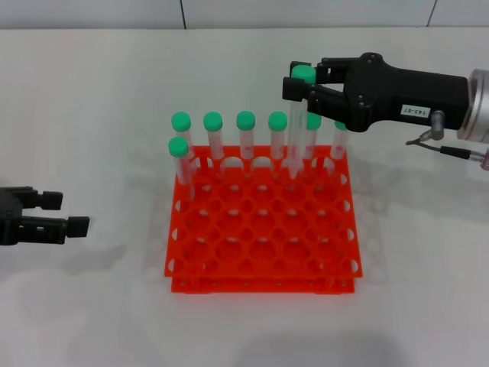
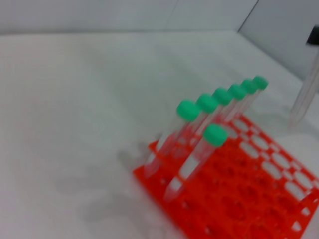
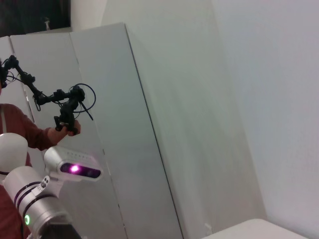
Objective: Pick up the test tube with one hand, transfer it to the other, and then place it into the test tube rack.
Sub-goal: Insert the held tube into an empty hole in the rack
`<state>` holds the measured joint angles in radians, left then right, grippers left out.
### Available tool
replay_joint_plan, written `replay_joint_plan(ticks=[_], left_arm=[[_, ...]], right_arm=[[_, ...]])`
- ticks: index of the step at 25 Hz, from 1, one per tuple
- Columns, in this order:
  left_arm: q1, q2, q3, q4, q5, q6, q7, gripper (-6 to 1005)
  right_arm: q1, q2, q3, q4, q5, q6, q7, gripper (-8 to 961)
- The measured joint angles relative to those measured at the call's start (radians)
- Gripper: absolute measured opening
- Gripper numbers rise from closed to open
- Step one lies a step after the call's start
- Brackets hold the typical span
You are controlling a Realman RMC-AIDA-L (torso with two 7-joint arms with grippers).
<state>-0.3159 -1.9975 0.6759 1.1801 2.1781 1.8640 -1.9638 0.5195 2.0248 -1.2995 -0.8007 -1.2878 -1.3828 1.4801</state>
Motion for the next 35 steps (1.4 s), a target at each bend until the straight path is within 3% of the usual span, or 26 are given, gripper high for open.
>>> replay_joint_plan(ticks=[8, 14, 25, 35], left_arm=[[-0.054, -0.015, 0.007, -0.057, 0.009, -0.051, 0.058, 889], [-0.096, -0.025, 0.01, -0.103, 0.05, -0.061, 0.094, 889], [-0.093, -0.04, 0.009, -0.141, 0.108, -0.074, 0.17, 890], [-0.091, -0.041, 0.018, -0.149, 0.114, -0.076, 0.208, 890]], right_arm=[[0.001, 0.0, -0.026, 0.001, 0.015, 0.027, -0.009, 265], [0.006, 0.002, -0.116, 0.013, 0.064, 0.126, -0.04, 264], [0.01, 0.003, -0.294, 0.038, 0.239, 0.244, -0.166, 265], [0.013, 0.003, -0.403, 0.038, 0.375, 0.311, -0.259, 264]])
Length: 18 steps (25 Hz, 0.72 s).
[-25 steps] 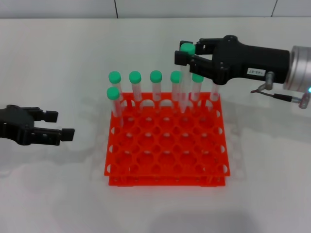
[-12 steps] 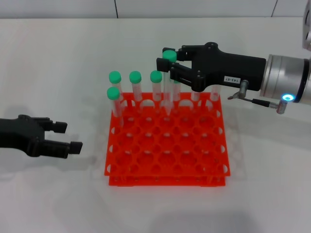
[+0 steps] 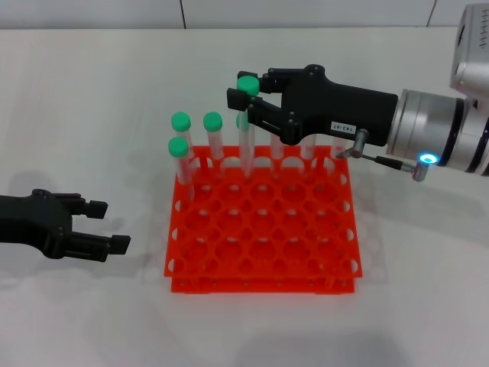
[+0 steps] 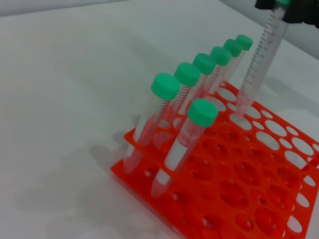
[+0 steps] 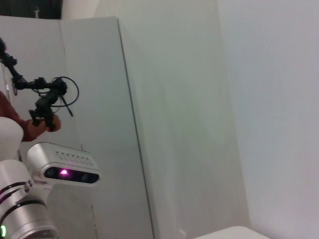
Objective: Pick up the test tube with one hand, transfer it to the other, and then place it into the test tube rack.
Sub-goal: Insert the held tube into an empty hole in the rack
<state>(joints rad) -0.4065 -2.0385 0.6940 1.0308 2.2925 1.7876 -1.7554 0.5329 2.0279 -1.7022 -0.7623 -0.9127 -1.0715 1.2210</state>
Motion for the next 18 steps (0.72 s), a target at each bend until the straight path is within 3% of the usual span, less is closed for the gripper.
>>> replay_joint_plan(ticks=[11, 18], left_arm=[[-0.001, -0.001, 0.001, 0.0, 0.002, 0.002, 0.006, 889], [-0.005, 0.0, 0.001, 0.0, -0.004, 0.003, 0.007, 889]], right_arm=[[-0.001, 0.0, -0.168, 0.062, 0.292, 0.064, -0.221, 264], [0.0, 0.0, -0.234, 0.081, 0.386, 0.07, -0.287, 265]])
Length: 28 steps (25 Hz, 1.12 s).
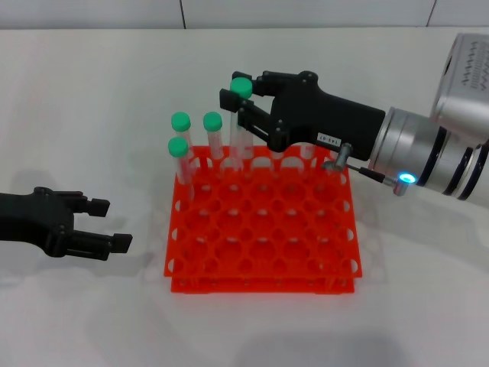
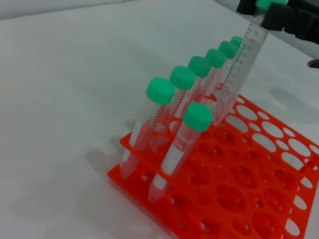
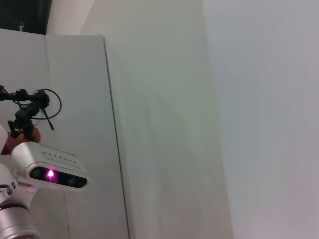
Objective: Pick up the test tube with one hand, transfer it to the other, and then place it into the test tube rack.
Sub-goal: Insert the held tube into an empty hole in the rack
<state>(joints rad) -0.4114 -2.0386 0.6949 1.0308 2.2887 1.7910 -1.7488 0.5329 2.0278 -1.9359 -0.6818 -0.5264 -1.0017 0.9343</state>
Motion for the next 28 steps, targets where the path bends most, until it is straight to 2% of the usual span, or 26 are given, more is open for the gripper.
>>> replay_joint_plan(ticks=[22, 28], left_arm=[[-0.004, -0.002, 0.0, 0.001, -0.008, 0.002, 0.029, 889], [-0.004, -0.008, 0.0, 0.0, -0.008, 0.002, 0.039, 889]], right_arm=[[0.01, 0.0, -0.1, -0.011, 0.07, 0.037, -0.018, 264], [0.011, 0.0, -0.114, -0.011, 0.081, 0.048, -0.034, 265]])
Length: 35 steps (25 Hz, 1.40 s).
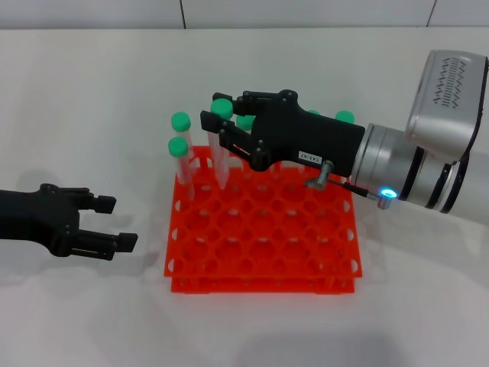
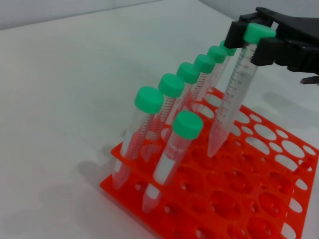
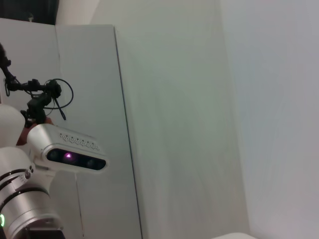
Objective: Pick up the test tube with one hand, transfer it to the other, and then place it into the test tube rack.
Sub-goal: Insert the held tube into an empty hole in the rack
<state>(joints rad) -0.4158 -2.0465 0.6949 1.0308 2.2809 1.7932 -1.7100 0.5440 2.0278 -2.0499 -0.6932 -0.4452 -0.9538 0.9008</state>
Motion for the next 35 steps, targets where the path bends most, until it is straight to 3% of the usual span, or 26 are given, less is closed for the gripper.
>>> replay_joint_plan(ticks=[16, 35], left_arm=[[0.0, -0.005, 0.0, 0.0, -0.002, 0.0, 0.004, 890], [-0.006, -0.007, 0.0, 0.002, -0.002, 0.0, 0.004, 889]], right_arm=[[0.043, 0.0, -0.081, 0.0, 0.13, 0.051, -0.09, 264], [0.064, 0.0, -0.115, 0.018, 0.158, 0.114, -0.104, 265]])
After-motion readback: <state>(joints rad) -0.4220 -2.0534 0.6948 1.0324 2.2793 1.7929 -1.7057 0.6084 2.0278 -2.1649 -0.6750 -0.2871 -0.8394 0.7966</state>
